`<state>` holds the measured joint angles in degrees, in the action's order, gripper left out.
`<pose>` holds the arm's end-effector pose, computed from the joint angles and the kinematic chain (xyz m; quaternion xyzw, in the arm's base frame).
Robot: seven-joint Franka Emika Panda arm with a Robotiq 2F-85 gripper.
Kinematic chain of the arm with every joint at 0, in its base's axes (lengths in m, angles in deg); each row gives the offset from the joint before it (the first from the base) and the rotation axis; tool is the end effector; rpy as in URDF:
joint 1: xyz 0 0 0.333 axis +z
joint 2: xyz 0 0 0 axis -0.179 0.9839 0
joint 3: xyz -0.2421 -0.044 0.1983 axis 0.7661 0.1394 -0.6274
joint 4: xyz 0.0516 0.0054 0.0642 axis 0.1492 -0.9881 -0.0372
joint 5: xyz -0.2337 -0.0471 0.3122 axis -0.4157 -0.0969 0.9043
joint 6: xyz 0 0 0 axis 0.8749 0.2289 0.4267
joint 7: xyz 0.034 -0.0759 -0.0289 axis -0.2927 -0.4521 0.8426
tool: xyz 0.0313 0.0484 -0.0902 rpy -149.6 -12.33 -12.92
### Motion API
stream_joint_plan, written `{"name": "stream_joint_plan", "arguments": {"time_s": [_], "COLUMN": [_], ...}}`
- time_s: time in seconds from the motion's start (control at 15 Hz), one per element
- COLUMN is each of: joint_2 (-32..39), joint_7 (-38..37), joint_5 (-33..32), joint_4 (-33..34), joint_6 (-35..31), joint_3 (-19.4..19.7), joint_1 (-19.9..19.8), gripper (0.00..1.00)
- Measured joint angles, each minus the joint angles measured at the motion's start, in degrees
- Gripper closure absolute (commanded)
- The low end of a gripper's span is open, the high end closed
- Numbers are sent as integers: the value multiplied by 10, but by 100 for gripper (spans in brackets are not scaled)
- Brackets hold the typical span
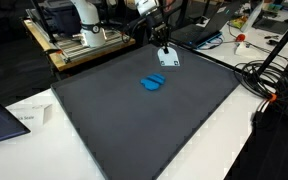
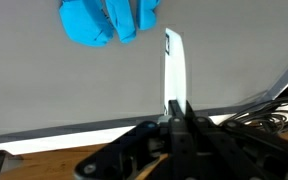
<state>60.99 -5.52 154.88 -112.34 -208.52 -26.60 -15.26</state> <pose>0.4907 0.0689 0.2835 -0.9544 0.0027 -0.2904 0.0700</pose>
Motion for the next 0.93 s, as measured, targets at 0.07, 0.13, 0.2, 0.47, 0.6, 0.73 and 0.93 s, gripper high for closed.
{"name": "stream_joint_plan", "arguments": {"time_s": [0.07, 0.13, 0.2, 0.47, 0.6, 0.73, 0.93], "joint_2": [-1, -1, -1, -1, -2, -6, -7], "joint_7": [7, 12, 15, 15, 12, -53, -158], "joint_5": [9, 16, 22, 26, 25, -38, -130], "joint_4": [-2, -5, -8, -28, -29, -37, -53], "joint_6": [-8, -17, -25, -54, -75, -82, -113], "joint_3": [-6, -11, -16, -31, -45, 0, 42], "joint_1": [-2, -5, -7, -19, -28, 13, 62], "gripper": [99, 99, 99, 99, 99, 99, 99]}}
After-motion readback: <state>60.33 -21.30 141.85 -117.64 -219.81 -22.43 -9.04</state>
